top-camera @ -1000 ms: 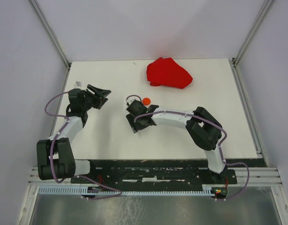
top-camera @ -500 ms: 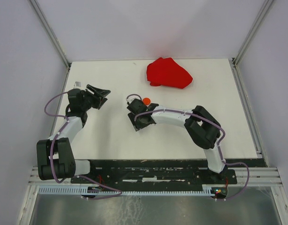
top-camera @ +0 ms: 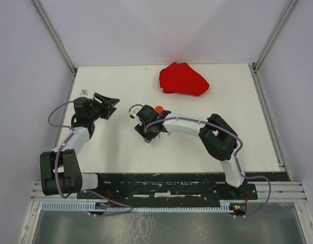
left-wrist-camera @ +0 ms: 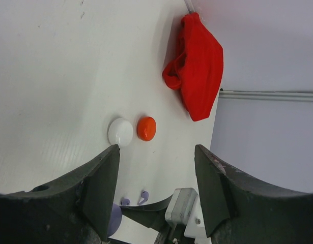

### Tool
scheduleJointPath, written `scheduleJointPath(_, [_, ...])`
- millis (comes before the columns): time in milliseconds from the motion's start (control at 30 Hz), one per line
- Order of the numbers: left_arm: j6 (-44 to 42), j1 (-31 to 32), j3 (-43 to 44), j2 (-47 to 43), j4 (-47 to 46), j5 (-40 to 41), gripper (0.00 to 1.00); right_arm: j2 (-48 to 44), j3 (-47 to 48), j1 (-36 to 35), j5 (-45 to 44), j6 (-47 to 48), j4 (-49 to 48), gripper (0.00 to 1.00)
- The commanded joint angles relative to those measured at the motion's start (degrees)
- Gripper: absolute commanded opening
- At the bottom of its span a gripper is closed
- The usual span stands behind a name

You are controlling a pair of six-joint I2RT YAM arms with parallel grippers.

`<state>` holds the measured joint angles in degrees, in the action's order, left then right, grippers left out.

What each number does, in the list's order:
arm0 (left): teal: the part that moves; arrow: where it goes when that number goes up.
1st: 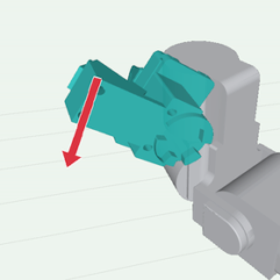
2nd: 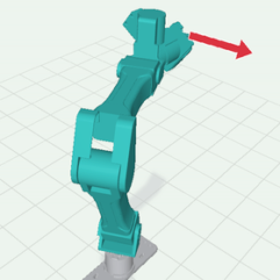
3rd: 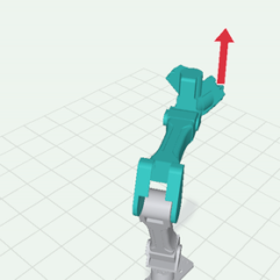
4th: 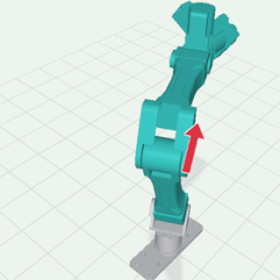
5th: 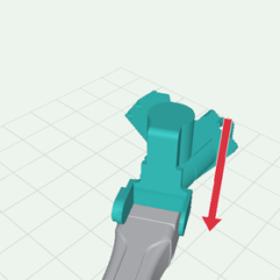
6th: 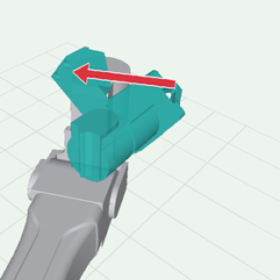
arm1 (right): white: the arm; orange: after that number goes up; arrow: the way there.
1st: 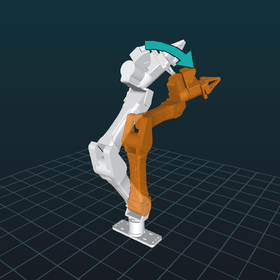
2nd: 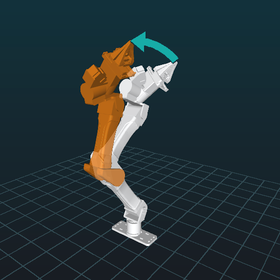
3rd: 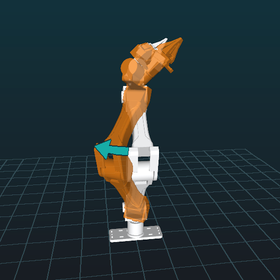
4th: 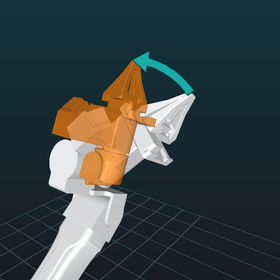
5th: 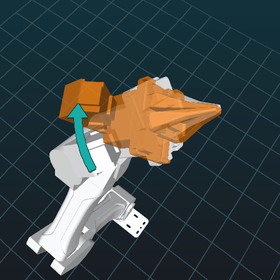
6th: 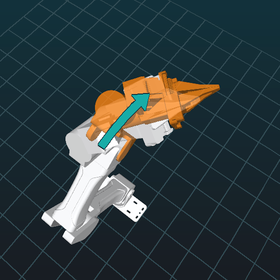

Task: Insert the wireless bluetooth earbuds into the charging case
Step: Adjust the charging case at the center of the board.

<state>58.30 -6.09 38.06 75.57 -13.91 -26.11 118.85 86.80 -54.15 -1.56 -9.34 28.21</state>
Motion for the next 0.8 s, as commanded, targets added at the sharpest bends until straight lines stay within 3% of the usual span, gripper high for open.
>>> scheduleJointPath(0, [1.91,-0.48,-0.44,-2.16,-2.96,-0.95,0.67,1.31,3.11,1.23,6.21,9.13,-0.89,0.55])
scheduleJointPath(200, [2.01,-0.49,-0.63,-2.27,-2.96,-0.78,0.67,2.45,4.22,2.84,10.41,11.33,-0.28,0.58])
scheduleJointPath(433, [2.10,-0.47,-0.60,-2.27,-2.96,-0.77,0.68,2.45,3.96,3.04,11.83,10.69,-0.13,0.81])
scheduleJointPath(767, [2.19,-0.48,-0.58,-2.37,-2.92,-0.87,0.69,1.76,2.87,2.59,6.53,1.31,-0.86,0.82])
